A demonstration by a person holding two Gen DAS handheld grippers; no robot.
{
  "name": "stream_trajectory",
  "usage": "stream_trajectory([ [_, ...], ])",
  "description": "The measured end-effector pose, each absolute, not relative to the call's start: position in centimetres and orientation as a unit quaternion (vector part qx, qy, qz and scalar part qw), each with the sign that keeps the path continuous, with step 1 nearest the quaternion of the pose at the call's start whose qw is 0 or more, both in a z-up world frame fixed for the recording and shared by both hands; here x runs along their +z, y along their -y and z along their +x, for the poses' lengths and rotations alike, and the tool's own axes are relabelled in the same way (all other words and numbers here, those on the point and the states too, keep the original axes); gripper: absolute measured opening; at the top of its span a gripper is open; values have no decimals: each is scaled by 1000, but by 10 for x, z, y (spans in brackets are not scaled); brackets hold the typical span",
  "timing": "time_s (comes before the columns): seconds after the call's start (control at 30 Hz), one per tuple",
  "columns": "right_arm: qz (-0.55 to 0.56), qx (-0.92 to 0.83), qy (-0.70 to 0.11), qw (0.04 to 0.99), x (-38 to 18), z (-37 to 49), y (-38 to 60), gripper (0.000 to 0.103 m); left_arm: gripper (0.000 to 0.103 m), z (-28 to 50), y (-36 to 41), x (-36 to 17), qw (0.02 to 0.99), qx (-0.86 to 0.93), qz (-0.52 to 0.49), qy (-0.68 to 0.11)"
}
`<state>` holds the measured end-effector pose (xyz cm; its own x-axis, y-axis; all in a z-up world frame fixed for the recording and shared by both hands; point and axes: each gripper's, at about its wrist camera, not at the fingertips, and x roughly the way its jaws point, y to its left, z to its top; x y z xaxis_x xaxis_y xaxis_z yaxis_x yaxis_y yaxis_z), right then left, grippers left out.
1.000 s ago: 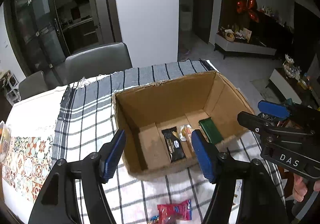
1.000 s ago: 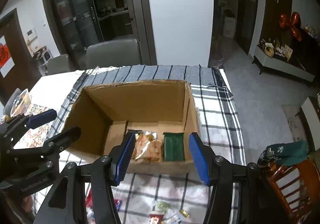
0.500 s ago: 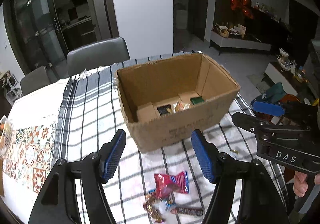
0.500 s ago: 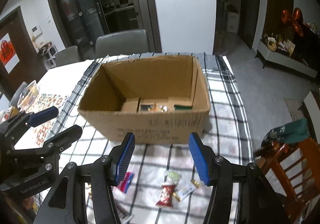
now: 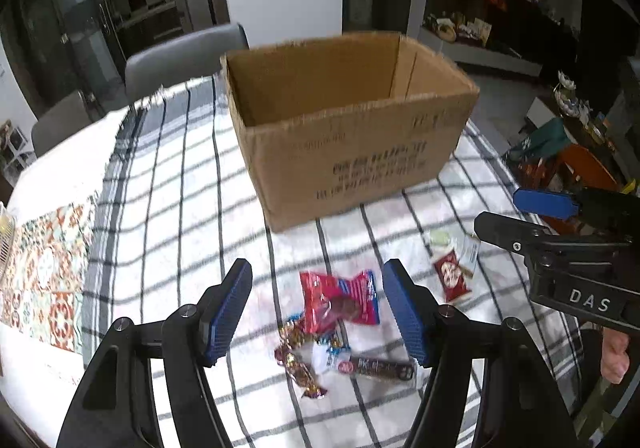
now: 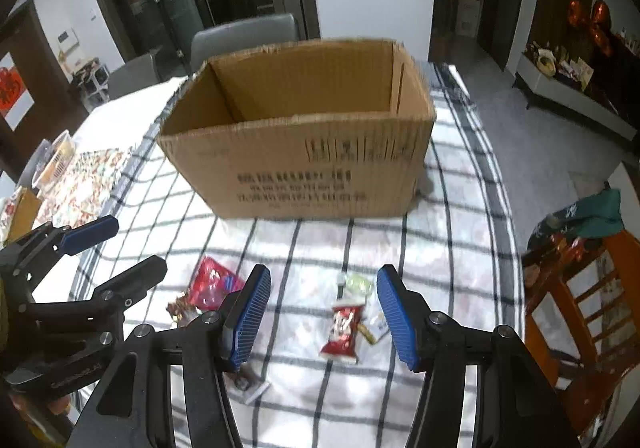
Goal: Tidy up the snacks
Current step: 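Move both tools back down to the remaining snacks beside the box, then grasp the red candy bag with the left tool while the right tool grasps the red-and-white packet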
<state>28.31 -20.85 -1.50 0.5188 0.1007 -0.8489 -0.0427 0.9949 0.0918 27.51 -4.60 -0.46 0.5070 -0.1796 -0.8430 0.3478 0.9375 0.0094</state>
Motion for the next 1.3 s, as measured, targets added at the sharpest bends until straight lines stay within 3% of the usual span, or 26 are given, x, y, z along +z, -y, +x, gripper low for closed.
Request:
stream_trajectory([
  [0.53, 21, 18, -558, 829, -69, 286, 207, 55, 67, 291, 46, -72, 807, -170, 67, -561],
  [1.07, 51, 16, -590, 806, -103, 298, 213, 37, 67, 309, 53, -103, 789, -164, 61, -589],
  [1.3, 61, 11, -596, 800, -114, 304, 215, 36, 67, 314, 60, -112, 784, -161, 67, -596],
])
